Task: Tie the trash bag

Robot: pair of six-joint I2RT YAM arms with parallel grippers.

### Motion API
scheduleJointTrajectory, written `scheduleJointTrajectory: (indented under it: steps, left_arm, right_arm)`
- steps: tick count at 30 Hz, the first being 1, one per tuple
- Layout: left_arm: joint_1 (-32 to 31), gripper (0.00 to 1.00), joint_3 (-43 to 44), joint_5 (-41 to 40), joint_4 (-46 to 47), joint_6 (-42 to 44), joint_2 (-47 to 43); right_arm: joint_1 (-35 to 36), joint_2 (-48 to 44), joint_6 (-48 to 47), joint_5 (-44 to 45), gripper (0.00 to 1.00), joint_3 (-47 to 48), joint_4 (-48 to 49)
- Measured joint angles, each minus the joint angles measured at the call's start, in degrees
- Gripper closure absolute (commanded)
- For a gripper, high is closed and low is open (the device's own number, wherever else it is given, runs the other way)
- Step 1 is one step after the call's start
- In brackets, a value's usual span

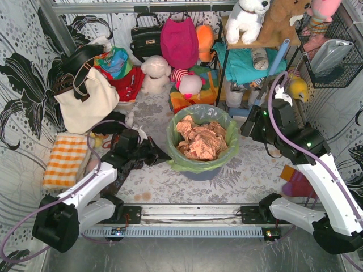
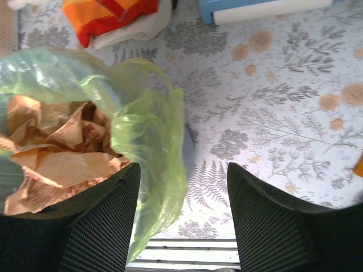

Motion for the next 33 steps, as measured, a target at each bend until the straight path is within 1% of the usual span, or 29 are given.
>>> scheduleJointTrajectory:
  steps: [5, 9, 12, 15, 18, 22, 24, 29, 33]
  left_arm:
    - [0.0, 1.0, 3.7, -1.3, -3.4, 1.2, 0.0]
    - [0.0, 1.0, 7.0, -2.4, -4.8, 2.0, 0.1]
    - [0.0, 1.0, 9.4, -2.9, -5.7, 2.5, 0.7]
    - [0.0, 1.0, 11.3, -3.2, -6.2, 2.9, 1.6]
    - [0.0, 1.0, 12.3, -3.4, -6.6, 3.2, 2.3]
    - [0.1, 1.0, 12.3, -3.7, -6.9, 3.4, 2.7]
    - [0.1, 1.0, 12.5, -3.7, -7.1, 3.4, 3.0]
    - [0.1, 1.0, 13.6, -3.7, -8.2, 3.6, 3.4]
    - [0.1, 1.0, 14.2, -3.7, -8.6, 3.6, 3.9]
  right_arm:
    - [-2.4, -0.6, 0.0, 0.6, 0.45, -1.7, -0.9]
    - [-4.7, -2.7, 0.3, -2.8, 0.47, -8.0, 1.2]
    - [-5.5, -3.6, 1.4, -7.2, 0.45, -13.2, 3.4]
    - [-5.5, -4.2, 2.6, -11.3, 0.42, -16.9, 5.8]
    - [-5.5, -4.9, 3.5, -14.4, 0.42, -18.1, 7.4]
    - [-5.7, -6.4, 3.9, -16.3, 0.44, -19.3, 9.0]
    - [-5.7, -7.0, 4.1, -16.5, 0.46, -20.1, 9.2]
    - [-5.7, -8.2, 4.3, -17.3, 0.59, -24.0, 10.4]
    - [-5.7, -8.2, 4.3, -17.5, 0.64, -28.2, 11.1]
